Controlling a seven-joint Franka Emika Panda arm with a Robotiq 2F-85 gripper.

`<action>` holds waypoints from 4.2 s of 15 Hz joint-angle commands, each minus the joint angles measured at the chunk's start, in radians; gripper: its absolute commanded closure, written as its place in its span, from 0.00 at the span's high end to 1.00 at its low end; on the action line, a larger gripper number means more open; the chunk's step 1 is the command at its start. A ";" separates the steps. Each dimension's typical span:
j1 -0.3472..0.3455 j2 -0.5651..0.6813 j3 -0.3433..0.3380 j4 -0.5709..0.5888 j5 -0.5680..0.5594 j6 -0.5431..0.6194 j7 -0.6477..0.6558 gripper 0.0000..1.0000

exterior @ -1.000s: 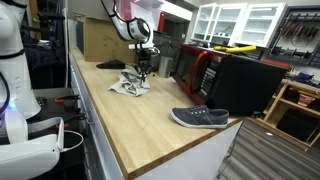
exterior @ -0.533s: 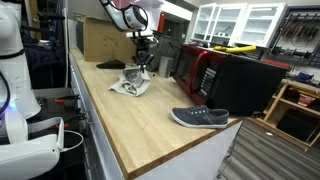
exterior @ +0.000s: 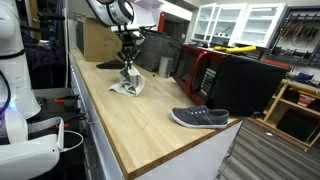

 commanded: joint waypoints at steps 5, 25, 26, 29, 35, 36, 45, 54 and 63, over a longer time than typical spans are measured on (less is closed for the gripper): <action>0.067 -0.187 0.058 -0.162 0.002 -0.061 -0.013 0.01; 0.092 0.034 0.063 0.132 0.351 -0.043 0.158 1.00; 0.092 0.079 0.066 0.174 0.364 -0.041 0.184 1.00; 0.096 0.204 0.067 0.299 0.388 -0.045 0.211 1.00; 0.104 0.375 0.053 0.515 0.358 -0.051 0.215 1.00; 0.102 0.388 0.049 0.538 0.355 -0.051 0.210 1.00; 0.067 0.388 -0.001 0.640 0.345 -0.097 0.168 1.00; -0.018 0.215 -0.029 0.639 0.349 -0.209 0.054 1.00; -0.021 0.090 -0.022 0.609 0.372 -0.263 0.072 1.00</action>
